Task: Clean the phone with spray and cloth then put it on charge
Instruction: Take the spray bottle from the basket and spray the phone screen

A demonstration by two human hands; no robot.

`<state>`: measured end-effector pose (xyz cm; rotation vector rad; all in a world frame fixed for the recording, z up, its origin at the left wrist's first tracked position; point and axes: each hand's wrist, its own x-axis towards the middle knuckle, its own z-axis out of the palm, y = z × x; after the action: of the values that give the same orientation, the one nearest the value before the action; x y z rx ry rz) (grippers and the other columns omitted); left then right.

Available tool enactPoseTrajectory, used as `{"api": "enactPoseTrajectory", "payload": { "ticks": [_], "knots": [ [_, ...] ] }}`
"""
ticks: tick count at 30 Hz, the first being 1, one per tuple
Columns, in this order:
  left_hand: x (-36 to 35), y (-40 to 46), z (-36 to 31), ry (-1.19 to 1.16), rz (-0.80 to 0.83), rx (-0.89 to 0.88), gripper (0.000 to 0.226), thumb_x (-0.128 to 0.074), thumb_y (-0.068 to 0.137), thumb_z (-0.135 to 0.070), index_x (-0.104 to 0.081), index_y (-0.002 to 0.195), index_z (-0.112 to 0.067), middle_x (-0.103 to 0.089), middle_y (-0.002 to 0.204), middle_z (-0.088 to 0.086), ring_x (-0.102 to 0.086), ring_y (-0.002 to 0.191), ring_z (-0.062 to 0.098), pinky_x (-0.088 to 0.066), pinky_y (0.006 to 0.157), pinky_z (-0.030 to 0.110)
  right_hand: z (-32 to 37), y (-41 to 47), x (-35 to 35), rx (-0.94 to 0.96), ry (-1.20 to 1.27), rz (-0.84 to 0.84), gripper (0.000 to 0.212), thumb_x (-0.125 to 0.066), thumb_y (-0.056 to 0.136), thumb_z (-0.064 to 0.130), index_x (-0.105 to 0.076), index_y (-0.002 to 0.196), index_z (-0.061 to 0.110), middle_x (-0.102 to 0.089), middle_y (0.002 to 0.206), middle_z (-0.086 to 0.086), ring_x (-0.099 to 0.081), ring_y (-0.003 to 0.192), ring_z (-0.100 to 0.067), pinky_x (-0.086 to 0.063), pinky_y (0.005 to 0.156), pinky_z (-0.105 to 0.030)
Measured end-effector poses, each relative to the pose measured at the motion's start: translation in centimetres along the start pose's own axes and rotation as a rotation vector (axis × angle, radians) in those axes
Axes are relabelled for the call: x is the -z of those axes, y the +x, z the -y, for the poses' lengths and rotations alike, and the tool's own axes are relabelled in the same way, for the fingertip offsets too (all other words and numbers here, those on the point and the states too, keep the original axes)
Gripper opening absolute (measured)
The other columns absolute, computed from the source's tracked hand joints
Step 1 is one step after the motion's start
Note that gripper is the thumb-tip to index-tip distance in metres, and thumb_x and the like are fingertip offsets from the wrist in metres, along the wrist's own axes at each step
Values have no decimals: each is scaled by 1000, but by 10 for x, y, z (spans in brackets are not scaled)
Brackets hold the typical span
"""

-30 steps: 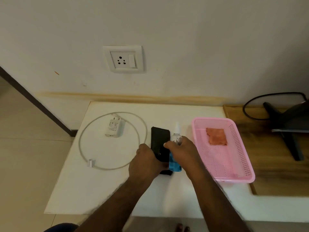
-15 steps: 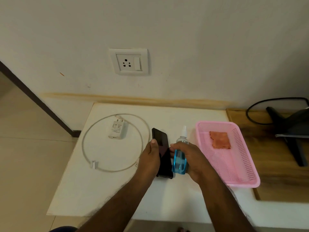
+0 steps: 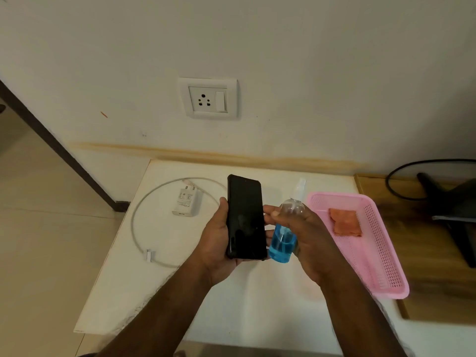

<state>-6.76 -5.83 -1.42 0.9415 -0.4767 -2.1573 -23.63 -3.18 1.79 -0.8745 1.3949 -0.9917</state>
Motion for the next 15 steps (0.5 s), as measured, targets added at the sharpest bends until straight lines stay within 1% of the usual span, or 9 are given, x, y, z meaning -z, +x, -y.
{"api": "enactPoseTrajectory", "payload": {
  "ticks": [1,2,3,5,7,8,10,12,15],
  "knots": [
    [1,-1,-4,-19,32,-16,77,-20,95,-73,-72,121,-23,-70,125,15,-71,104,36,-58,83,53,6,-3,0,61,3,20,74,-71,59,66,-63,116,20,-69,119,2,-68,102,-19,-56,87,-43],
    [3,-3,-8,-45,74,-34,77,-22,96,-73,-73,121,-21,-71,123,15,-71,102,36,-58,82,52,13,-7,-1,104,34,47,79,-74,59,68,-62,116,15,-69,119,0,-69,100,-19,-57,85,-44],
    [5,-4,-13,-68,123,-54,76,-23,96,-72,-72,121,-20,-71,121,15,-71,99,35,-57,82,52,22,-10,1,126,80,88,85,-77,56,69,-60,117,12,-70,119,-3,-69,100,-23,-56,86,-47],
    [6,-7,-21,-90,198,-95,74,-25,96,-71,-70,125,-20,-70,124,15,-70,98,34,-56,84,53,40,-15,4,157,160,156,89,-83,48,68,-62,114,11,-73,110,-7,-69,96,-29,-58,81,-45],
    [6,-10,-27,-103,261,-113,74,-27,95,-71,-63,134,-20,-64,134,17,-68,100,35,-54,87,54,52,-20,-1,236,180,44,86,-83,48,68,-62,110,12,-73,101,-8,-71,82,-26,-61,66,-35],
    [5,-11,-28,-103,291,-117,75,-28,94,-72,-59,138,-19,-61,137,19,-66,100,36,-52,88,55,55,-23,-7,290,121,-57,87,-78,53,72,-58,116,15,-72,101,-8,-71,72,-22,-60,60,-32],
    [5,-12,-28,-87,325,-123,76,-29,93,-72,-56,141,-19,-58,140,20,-65,99,36,-51,88,54,50,-29,-19,428,-32,-232,78,-61,68,78,-46,131,34,-71,97,0,-68,64,-19,-58,55,-28],
    [7,-13,-28,-48,331,-127,75,-26,94,-71,-57,140,-20,-57,140,21,-64,97,36,-51,87,54,43,-33,-29,515,-110,-240,66,-51,76,78,-38,135,51,-68,91,8,-68,66,-18,-56,53,-25],
    [10,-13,-26,14,281,-148,71,-26,94,-70,-63,134,-25,-60,138,20,-64,100,38,-52,88,57,35,-29,-34,561,-103,-187,56,-52,87,61,-32,139,57,-66,92,13,-70,72,-11,-54,54,-20]
  ]
}}
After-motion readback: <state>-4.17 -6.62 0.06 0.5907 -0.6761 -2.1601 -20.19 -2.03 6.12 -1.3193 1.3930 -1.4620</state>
